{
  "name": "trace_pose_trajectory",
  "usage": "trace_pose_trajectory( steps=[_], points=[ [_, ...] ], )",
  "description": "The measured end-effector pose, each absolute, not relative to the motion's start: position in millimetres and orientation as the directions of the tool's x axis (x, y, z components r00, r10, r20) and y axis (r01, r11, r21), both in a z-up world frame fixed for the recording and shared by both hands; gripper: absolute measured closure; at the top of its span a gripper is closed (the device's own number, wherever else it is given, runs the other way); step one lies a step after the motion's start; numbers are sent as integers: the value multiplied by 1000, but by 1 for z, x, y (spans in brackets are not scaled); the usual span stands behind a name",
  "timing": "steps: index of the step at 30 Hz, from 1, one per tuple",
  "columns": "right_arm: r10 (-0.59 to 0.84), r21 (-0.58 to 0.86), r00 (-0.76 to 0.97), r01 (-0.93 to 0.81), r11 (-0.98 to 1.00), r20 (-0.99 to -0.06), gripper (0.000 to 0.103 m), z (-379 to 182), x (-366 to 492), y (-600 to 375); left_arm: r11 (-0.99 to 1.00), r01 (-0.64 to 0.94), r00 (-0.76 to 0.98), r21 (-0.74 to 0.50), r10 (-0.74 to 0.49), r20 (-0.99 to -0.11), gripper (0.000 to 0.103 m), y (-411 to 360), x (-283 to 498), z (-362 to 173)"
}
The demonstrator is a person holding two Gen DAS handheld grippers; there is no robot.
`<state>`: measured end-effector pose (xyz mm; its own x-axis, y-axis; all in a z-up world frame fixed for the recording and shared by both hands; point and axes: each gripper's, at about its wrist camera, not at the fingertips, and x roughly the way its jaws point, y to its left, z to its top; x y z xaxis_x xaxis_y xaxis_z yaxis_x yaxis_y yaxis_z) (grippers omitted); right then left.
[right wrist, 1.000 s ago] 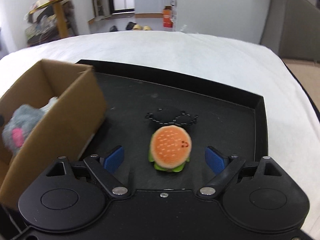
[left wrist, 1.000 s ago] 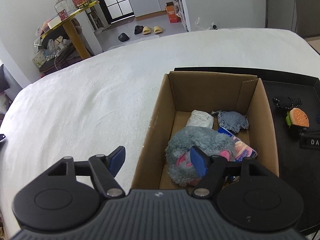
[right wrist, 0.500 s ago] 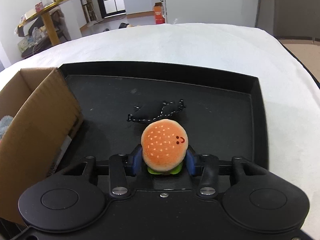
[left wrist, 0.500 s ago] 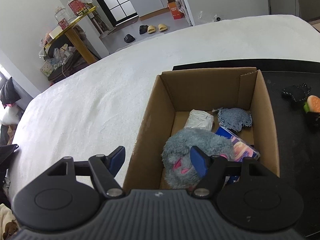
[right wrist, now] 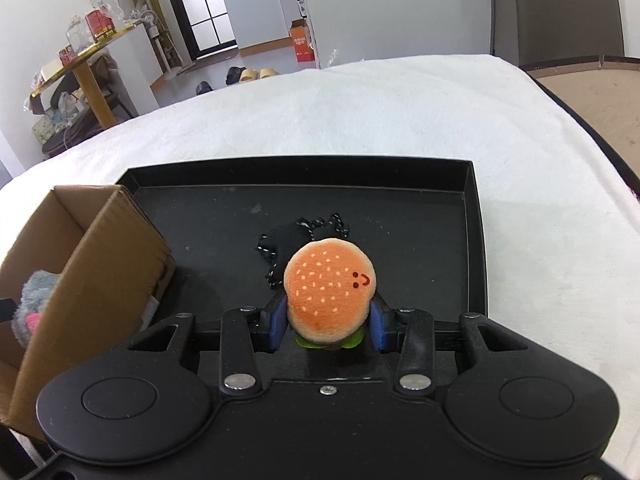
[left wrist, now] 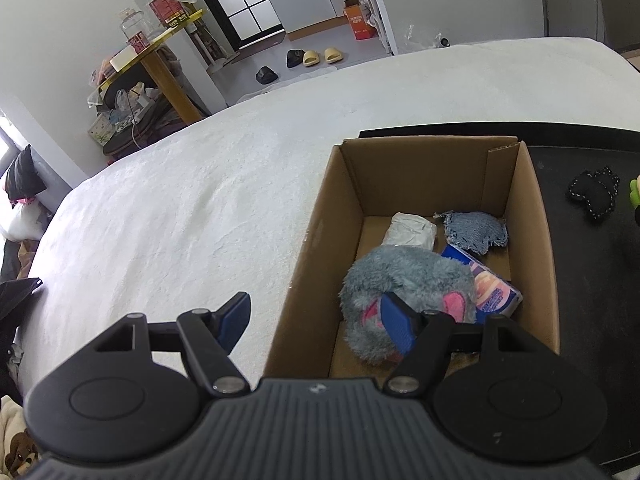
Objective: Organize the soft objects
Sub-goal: 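Grasp the hamburger plush on the tray with the right gripper, then carry the hamburger plush into the box and open the right gripper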
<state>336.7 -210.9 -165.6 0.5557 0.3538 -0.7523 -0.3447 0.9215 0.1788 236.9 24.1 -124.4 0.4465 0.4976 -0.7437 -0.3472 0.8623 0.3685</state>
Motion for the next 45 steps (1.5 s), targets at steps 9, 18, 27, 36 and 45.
trace_pose_trajectory(
  steps=[9, 18, 27, 36, 45],
  points=[
    [397, 196, 587, -378, 905, -705, 63, -133, 329, -197, 878, -356, 482, 320, 466, -742, 33, 38, 228, -116],
    [428, 139, 628, -456, 879, -650, 63, -110, 314, -170, 899, -347, 523, 265, 421, -741, 33, 51, 218, -112],
    [463, 101, 630, -523, 846, -624, 63, -93, 302, -144, 921, -320, 544, 220, 369, -754, 33, 60, 211, -107],
    [537, 95, 598, -611, 786, -596, 62, -73, 296, -116, 941, -298, 540, 159, 304, -785, 35, 69, 209, -108],
    [579, 106, 539, -669, 735, -612, 62, -77, 294, -96, 947, -317, 523, 52, 220, -824, 54, 88, 209, -116]
  ],
)
